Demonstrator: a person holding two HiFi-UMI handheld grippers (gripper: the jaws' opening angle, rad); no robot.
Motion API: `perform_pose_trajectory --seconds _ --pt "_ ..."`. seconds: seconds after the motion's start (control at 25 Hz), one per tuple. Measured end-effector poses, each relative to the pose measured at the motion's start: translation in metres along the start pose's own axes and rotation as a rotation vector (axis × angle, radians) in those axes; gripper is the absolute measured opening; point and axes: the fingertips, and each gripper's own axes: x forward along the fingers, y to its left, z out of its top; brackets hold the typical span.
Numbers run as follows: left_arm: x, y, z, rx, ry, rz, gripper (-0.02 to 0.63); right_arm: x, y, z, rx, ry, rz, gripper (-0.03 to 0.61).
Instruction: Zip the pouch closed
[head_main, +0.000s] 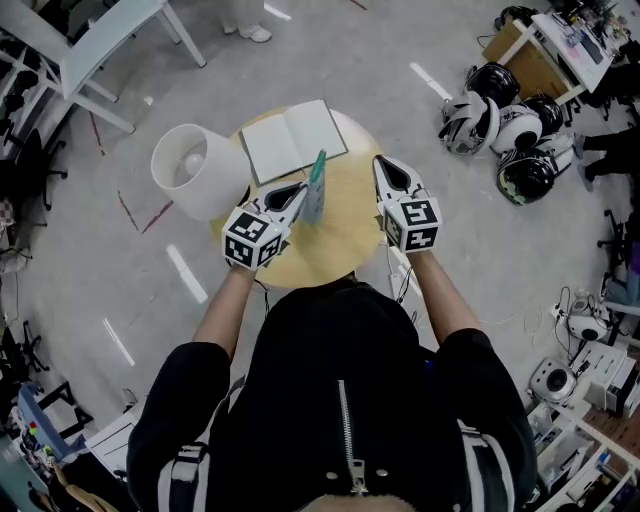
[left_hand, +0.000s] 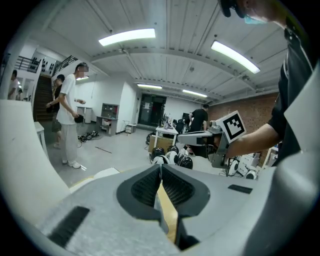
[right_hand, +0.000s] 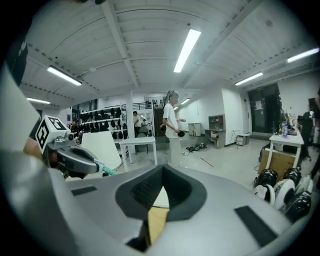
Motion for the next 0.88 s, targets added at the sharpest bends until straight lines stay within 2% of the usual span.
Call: perform_pose_trajectory --seconds 0.16,0.88 --pt "-0.001 -0.001 0.002 0.027 0.005 -0.002 0.02 -0.005 0.003 0.0 -0.008 -0.006 0.004 0.0" --pt "-0.003 -0.005 0.007 0.019 -0.003 -0.009 0.02 -0.013 0.013 -0.007 -0.002 0.005 0.034 -0.002"
